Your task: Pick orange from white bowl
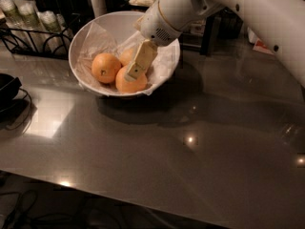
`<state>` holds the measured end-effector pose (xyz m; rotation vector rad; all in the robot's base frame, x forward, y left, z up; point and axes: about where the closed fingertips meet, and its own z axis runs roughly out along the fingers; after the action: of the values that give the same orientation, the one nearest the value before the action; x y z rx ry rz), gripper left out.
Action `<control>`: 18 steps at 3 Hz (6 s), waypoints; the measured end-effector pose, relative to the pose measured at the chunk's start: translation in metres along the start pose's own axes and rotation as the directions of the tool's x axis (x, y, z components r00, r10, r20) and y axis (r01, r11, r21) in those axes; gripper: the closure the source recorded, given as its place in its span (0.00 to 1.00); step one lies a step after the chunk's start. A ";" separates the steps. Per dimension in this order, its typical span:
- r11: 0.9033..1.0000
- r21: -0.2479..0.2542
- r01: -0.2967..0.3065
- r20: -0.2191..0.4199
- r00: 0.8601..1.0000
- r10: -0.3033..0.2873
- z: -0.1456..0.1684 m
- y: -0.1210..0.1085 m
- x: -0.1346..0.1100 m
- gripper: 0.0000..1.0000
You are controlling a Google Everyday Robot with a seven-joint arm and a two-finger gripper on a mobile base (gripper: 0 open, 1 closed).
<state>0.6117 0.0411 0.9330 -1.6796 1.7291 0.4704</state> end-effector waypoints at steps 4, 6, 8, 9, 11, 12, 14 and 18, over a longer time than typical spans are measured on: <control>0.993 -0.070 0.092 0.014 0.996 -0.092 0.042 0.007 -0.027 0.00; 0.993 -0.071 0.091 0.013 0.996 -0.090 0.043 0.007 -0.026 0.30; 0.993 -0.085 0.087 0.004 0.996 -0.087 0.059 0.002 -0.023 0.36; 0.992 -0.094 0.088 -0.004 0.996 -0.089 0.069 -0.002 -0.022 0.39; 0.992 -0.095 0.089 -0.004 0.996 -0.090 0.069 -0.002 -0.022 0.27; 0.991 -0.095 0.090 -0.003 0.996 -0.091 0.069 -0.001 -0.023 0.06; 0.988 -0.107 0.109 0.014 0.994 -0.108 0.079 -0.004 -0.031 0.04; 0.988 -0.120 0.100 0.009 0.995 -0.099 0.085 -0.004 -0.027 0.23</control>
Offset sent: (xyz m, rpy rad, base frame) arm -0.0004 0.0563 -0.0224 -0.0060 0.0034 0.1292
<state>0.6321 0.1181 0.8920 -1.8396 1.6337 0.5397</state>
